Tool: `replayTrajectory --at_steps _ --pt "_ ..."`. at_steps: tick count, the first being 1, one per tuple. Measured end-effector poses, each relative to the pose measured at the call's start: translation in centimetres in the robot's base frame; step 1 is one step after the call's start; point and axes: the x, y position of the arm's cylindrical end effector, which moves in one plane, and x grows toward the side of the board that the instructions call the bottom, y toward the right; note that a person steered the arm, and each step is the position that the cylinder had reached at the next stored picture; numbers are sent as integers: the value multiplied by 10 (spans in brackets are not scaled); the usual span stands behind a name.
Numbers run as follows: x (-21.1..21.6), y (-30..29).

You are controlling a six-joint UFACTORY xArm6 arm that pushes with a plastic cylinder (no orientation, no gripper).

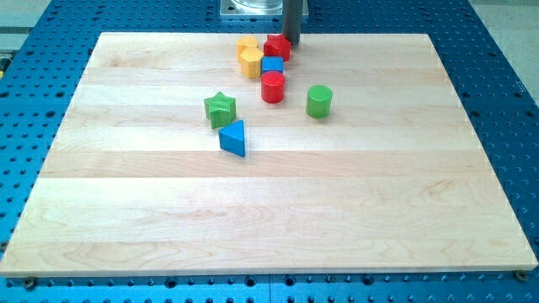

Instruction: Keep the red star to the right of the blue cube

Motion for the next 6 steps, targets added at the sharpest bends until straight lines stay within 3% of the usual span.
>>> replayTrajectory --at_steps 2,4,6 --pt "0 -5" --pt "-11 -68" --pt "34 -43"
